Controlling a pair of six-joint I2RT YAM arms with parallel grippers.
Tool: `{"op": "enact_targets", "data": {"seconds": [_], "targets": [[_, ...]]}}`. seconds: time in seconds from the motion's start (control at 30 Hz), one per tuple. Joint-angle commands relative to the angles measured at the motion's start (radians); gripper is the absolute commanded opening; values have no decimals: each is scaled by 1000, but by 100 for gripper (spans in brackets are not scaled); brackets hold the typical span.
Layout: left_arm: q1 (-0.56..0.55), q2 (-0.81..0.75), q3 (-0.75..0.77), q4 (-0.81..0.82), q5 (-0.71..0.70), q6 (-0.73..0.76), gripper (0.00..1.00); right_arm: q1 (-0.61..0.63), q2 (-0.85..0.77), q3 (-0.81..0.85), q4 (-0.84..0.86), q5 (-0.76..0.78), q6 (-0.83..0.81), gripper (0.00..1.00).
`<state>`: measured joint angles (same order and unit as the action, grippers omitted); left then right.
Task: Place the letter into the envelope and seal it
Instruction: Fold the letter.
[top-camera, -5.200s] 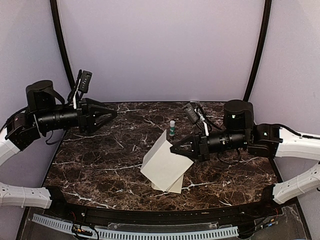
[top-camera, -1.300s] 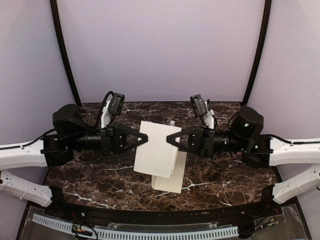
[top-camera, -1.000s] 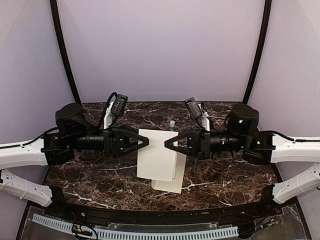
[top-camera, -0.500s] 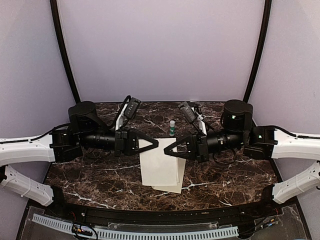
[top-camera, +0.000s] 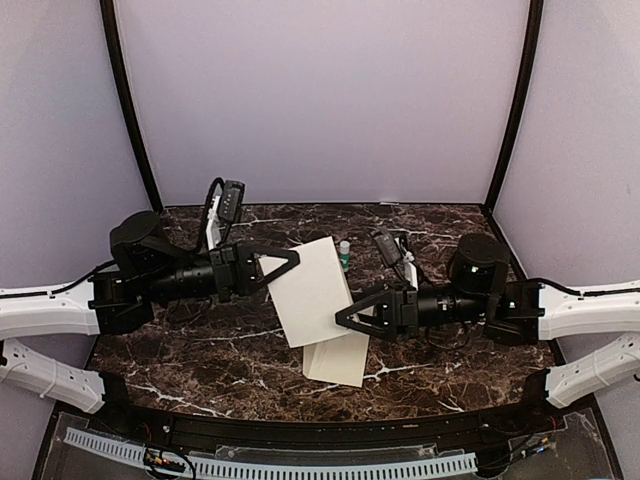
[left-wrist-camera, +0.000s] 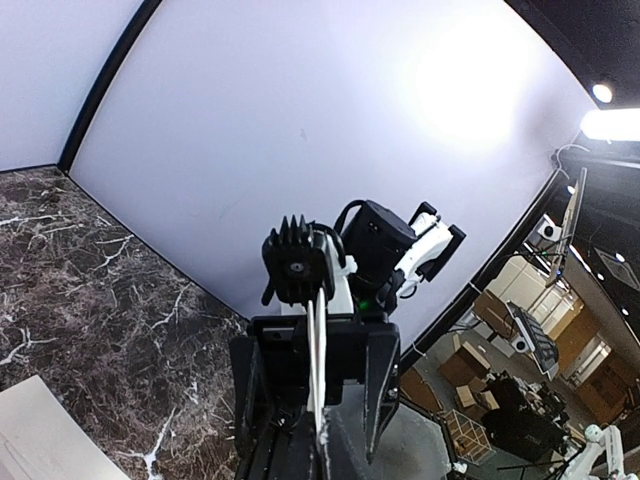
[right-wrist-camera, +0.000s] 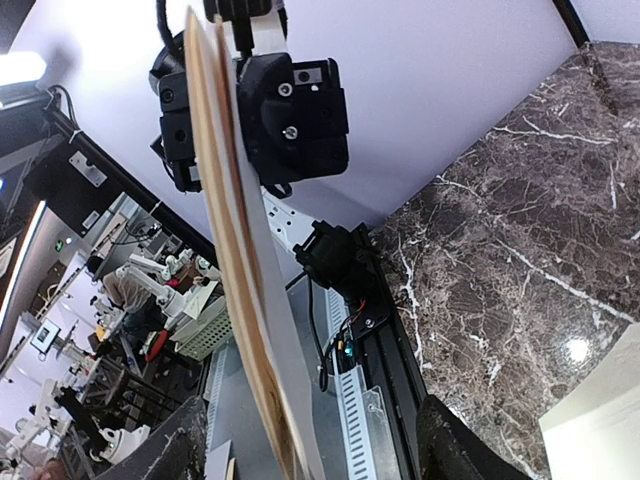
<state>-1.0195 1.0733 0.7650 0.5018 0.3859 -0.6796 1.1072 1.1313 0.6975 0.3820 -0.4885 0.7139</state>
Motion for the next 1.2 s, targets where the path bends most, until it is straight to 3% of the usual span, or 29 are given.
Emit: {"op": "enact_targets", "data": {"seconds": [0.0, 0.13, 0.27, 0.4, 0.53, 0.7, 0.9, 1.17], "targets": [[-4, -37, -52, 137, -103, -37, 0, 12, -9, -47, 196, 39, 84, 63], [-3, -41, -62, 124, -110, -52, 0, 14, -6, -58, 258, 43, 101, 31], [-4, -37, -69, 120, -68, -55, 4, 15, 4, -25, 203, 48, 76, 0], [-3, -33, -14, -48, -54, -10, 45, 14, -8, 9, 91, 58, 33, 0], [5, -68, 6, -200, -80, 43, 72, 6, -21, 89, -156, 81, -40, 0], [54, -67, 69, -433, -29, 104, 79, -1, -19, 167, -360, 33, -116, 0], [89, -34, 138, -571, 72, 219, 84, -1, 8, 225, -500, -94, -182, 0], [89, 34, 206, -582, 206, 253, 85, -2, 52, 266, -569, -185, -266, 0]]}}
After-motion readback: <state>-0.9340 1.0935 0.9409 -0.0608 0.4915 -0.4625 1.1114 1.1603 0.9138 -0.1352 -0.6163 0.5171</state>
